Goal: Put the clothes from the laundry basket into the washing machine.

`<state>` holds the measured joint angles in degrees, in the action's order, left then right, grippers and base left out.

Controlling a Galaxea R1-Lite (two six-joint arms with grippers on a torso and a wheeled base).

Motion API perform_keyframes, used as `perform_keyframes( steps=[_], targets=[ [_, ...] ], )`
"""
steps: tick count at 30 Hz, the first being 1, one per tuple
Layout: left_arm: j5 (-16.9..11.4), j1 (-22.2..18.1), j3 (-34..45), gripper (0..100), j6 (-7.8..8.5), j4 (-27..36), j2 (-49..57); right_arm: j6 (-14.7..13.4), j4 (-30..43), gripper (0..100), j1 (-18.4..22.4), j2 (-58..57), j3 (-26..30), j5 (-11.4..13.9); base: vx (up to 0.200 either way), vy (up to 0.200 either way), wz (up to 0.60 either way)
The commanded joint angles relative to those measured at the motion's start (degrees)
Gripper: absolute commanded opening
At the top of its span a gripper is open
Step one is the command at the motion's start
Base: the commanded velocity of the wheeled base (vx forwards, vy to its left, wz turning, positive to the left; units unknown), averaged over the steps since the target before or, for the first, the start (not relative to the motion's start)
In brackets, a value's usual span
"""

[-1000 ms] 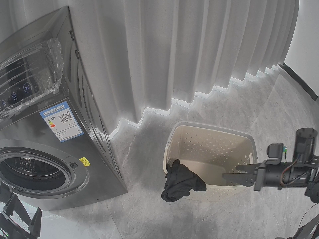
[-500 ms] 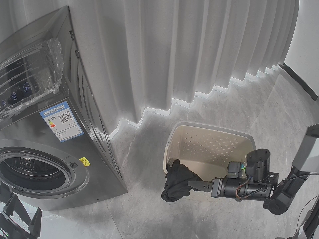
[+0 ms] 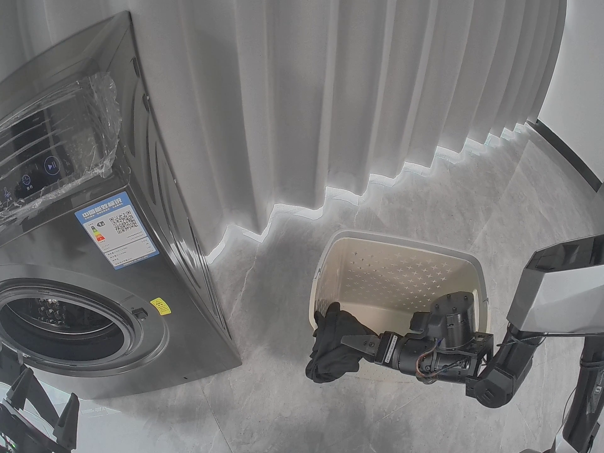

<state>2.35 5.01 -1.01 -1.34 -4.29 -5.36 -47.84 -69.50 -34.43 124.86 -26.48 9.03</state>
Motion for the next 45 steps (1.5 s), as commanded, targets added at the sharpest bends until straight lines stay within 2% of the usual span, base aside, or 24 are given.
perform_keyframes(
  steps=[1, 7, 16, 24, 25, 38, 45],
  targets=[
    [0.02, 0.00, 1.01, 100, 0.02, -0.02, -0.09, -1.73, 0.15, 100, -0.11, 3.11, -2.26, 0.02, 0.000, 0.000, 0.00],
    [0.02, 0.00, 1.01, 100, 0.02, -0.02, -0.09, -5.16, 0.42, 100, 0.32, 6.01, -5.60, -1.83, 0.000, 0.000, 0.00],
    [0.02, 0.00, 1.01, 100, 0.20, -0.02, -0.09, -7.18, 0.86, 100, 0.94, 7.16, -7.54, -1.91, 0.000, 0.000, 0.00],
    [0.02, 0.00, 1.01, 100, 0.20, -0.02, -0.09, -8.33, 5.60, 100, 0.85, 7.68, -10.79, -1.91, 0.000, 0.000, 0.00],
    [0.02, 0.00, 1.01, 100, 0.20, -0.02, -0.09, -8.33, 6.04, 0, 0.76, 7.68, -10.96, -1.91, 0.000, 0.000, 0.00],
    [0.11, 0.00, 1.01, 100, 0.20, -0.02, -0.09, -8.24, 7.36, 0, 0.85, 6.45, -10.52, -1.74, 0.000, 0.000, 0.00],
    [0.11, 0.00, 1.01, 100, 0.11, -0.02, -0.09, -7.89, 6.66, 0, 0.15, -5.24, -6.57, -1.91, 0.000, 0.000, 0.00]
  ],
)
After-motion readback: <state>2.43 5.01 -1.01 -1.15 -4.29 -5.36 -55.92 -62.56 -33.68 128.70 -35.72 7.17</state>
